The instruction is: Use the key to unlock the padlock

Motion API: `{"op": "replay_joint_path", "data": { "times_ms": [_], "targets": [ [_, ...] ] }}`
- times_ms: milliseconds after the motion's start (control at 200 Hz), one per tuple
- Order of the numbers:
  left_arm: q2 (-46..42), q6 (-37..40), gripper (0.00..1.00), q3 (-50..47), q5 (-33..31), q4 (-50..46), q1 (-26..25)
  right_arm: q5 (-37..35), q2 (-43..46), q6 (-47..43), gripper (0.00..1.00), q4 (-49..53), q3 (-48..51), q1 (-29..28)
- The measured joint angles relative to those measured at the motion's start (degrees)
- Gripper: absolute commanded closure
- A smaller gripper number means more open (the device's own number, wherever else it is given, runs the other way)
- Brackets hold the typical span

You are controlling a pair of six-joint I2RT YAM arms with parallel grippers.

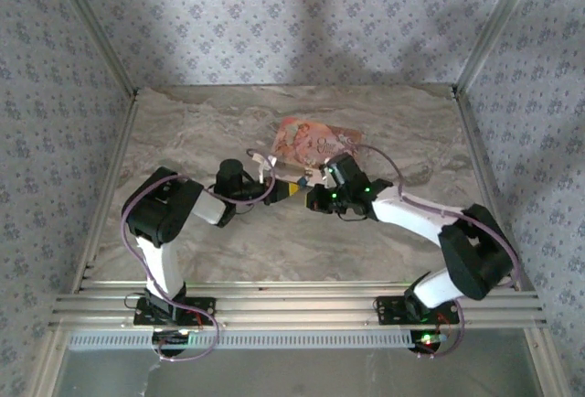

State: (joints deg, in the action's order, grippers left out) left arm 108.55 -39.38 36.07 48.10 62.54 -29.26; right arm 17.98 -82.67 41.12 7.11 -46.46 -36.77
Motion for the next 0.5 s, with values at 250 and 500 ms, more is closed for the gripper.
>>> {"op": "replay_joint_path", "data": {
  "times_ms": [250, 500],
  "targets": [
    [0.00, 4.85, 1.00, -1.84, -4.92, -2.82, -3.02, -7.82, 7.32, 9.03, 0.66, -2.58, 4.52, 0.48],
    [0.00, 6.82, 1.00, -3.32, -9.05, -2.78, -4.61, -13.20, 7.08, 16.33, 0.36, -4.15, 5.79, -1.14]
  ]
}}
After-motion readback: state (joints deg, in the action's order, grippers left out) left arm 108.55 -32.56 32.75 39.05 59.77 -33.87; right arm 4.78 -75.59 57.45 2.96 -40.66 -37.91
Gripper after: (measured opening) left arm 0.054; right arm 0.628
